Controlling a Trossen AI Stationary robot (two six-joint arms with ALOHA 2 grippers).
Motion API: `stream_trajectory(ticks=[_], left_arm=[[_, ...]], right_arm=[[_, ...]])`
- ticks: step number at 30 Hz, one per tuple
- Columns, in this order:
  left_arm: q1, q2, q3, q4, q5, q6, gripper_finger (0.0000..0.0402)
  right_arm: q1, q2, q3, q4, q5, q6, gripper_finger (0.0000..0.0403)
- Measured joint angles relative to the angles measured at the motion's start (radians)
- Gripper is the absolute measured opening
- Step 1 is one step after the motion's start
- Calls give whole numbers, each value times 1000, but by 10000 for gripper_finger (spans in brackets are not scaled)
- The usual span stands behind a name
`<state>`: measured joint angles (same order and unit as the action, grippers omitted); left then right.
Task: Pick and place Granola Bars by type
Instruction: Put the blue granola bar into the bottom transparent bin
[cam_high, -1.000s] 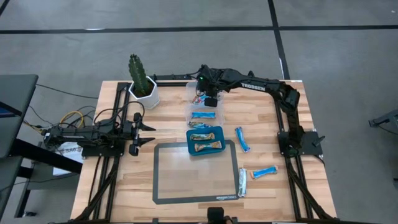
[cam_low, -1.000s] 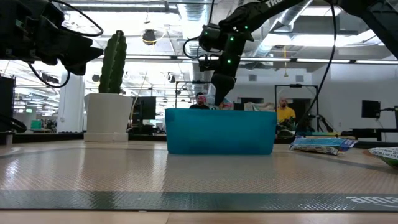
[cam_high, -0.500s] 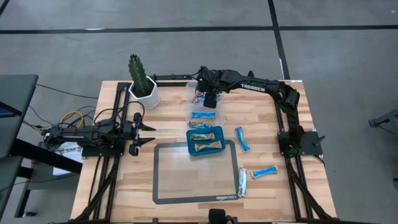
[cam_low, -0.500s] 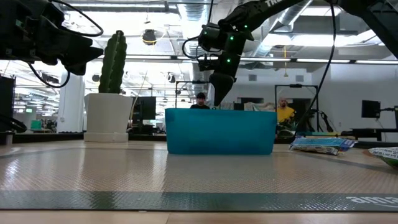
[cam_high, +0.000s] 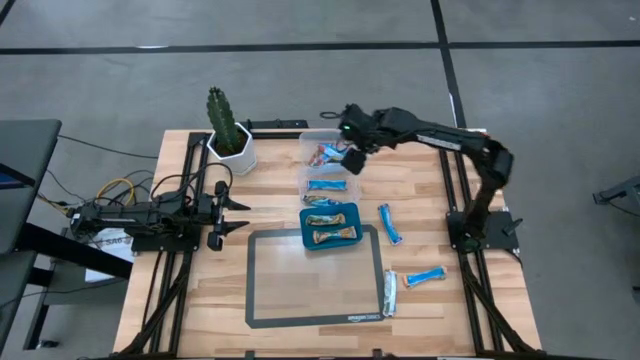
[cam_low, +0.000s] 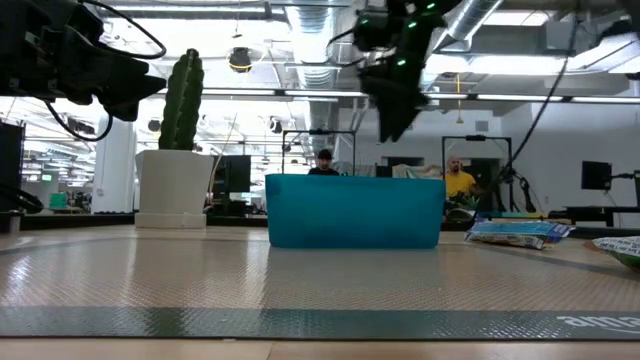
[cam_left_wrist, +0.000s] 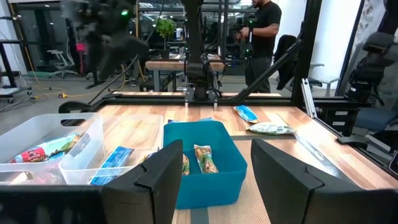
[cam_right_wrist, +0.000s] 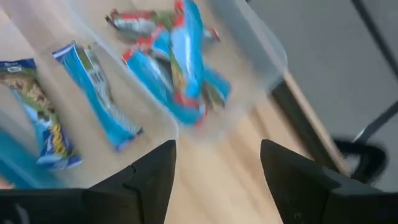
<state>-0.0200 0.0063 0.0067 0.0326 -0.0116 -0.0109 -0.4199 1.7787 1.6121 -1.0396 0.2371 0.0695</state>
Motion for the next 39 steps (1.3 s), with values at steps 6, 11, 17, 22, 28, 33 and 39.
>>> stream_trajectory(ticks=[6,11,17,22,28,33,39], left_arm=[[0,0,0,0,0,0,183],[0,0,0,0,-1,0,183],[0,0,0,0,-1,0,183],[0,0,0,0,-1,0,183],[0,0,0,0,-1,0,183],[0,0,0,0,-2,0,183],[0,0,0,0,-2,0,183]], right_arm=[[35,-227,-279,0,-1,246,228],[104,-388,-507,0,-4,489,228],[226,-482,-684,7,-35,748,228],[318,-482,-762,71,-83,857,228],[378,-482,-848,221,-136,933,228],[389,-432,-860,229,-135,933,228],[422,-325,-859,296,-157,892,228]])
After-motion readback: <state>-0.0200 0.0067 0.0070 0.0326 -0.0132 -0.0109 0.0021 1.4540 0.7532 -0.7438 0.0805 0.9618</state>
